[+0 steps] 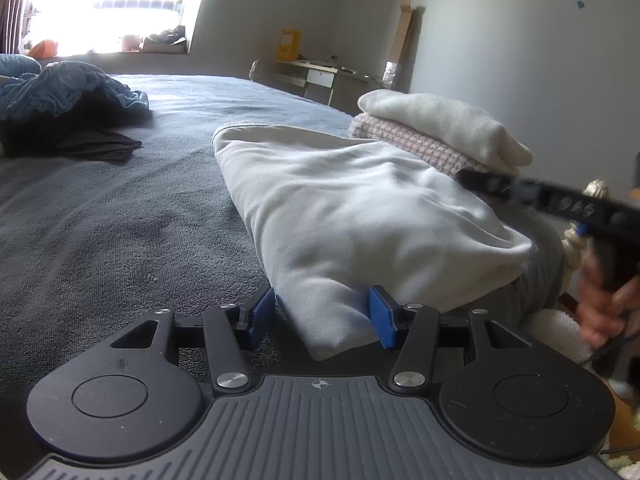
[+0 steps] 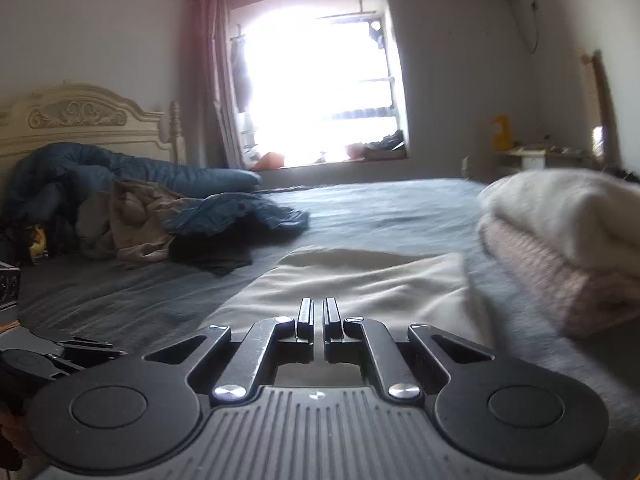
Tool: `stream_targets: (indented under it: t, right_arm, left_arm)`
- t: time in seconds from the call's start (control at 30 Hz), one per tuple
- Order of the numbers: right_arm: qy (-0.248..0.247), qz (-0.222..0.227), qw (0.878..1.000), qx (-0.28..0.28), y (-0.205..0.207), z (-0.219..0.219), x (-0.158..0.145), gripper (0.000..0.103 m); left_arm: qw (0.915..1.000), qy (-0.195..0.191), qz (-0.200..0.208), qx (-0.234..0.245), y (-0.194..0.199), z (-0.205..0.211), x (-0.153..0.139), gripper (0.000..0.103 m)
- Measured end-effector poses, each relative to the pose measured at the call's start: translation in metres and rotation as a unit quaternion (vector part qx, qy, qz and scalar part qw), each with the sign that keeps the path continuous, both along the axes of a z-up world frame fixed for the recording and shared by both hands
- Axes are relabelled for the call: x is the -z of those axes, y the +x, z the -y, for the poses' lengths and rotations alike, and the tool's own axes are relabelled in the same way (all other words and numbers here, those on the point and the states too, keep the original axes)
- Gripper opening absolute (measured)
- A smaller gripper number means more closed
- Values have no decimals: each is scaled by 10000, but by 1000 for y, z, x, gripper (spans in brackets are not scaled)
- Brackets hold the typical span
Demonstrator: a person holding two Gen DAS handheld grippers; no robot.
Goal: Fold clothes
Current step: 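Open the right gripper and push the folded sweatshirt toward the knit stack with the left gripper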
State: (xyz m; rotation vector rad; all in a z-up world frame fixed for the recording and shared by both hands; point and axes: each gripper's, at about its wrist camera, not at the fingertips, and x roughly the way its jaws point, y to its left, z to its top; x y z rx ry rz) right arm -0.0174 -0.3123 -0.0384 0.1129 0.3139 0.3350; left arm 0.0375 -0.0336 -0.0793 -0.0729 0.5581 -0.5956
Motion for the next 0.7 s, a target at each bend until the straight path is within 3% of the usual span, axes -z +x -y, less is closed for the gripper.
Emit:
stream_targets:
  t: [0.07, 0.13, 0.23, 0.27, 0.33, 0.4, 0.5, 0.53, 0.6, 0.63, 0.7]
  right_arm:
    - [-37, -386, 9990, 204, 13, 6, 20, 2]
    - [381, -661, 9938, 811, 14, 39, 32, 2]
    - [1297, -963, 9758, 1476, 10, 98, 26, 0]
    - [1166, -878, 9748, 1686, 8, 102, 16, 7]
    - [838, -631, 9808, 1644, 11, 95, -2, 7]
    - [984, -566, 9870, 1134, 24, 80, -9, 6]
    - [809, -905, 9908, 601, 56, 55, -2, 6]
    - [615, -1029, 9901, 726, 70, 56, 6, 5]
    - [732, -1418, 9785, 1305, 95, 84, 20, 0]
    - [1072, -1489, 9711, 1529, 99, 102, 21, 0]
    - [866, -1463, 9568, 2358, 97, 119, 7, 5]
  left_arm:
    - [10000, -31, -21, -1, 1, -1, 0, 52]
    - [9999, -93, -36, 16, 2, -2, 1, 52]
    - [9998, -181, -54, 55, 4, -4, 4, 53]
    - [9997, -210, -60, 68, 4, -5, 4, 53]
    - [9996, -266, -81, 82, 5, -6, 6, 53]
    - [9995, -292, -95, 63, 4, -7, 6, 53]
    - [9996, -259, -69, 47, 3, -6, 5, 53]
    - [9997, -252, -62, 50, 3, -6, 5, 53]
    - [9996, -268, -69, 64, 4, -6, 5, 53]
    - [9996, -276, -78, 73, 4, -7, 5, 53]
    - [9997, -236, -58, 85, 4, -6, 5, 53]
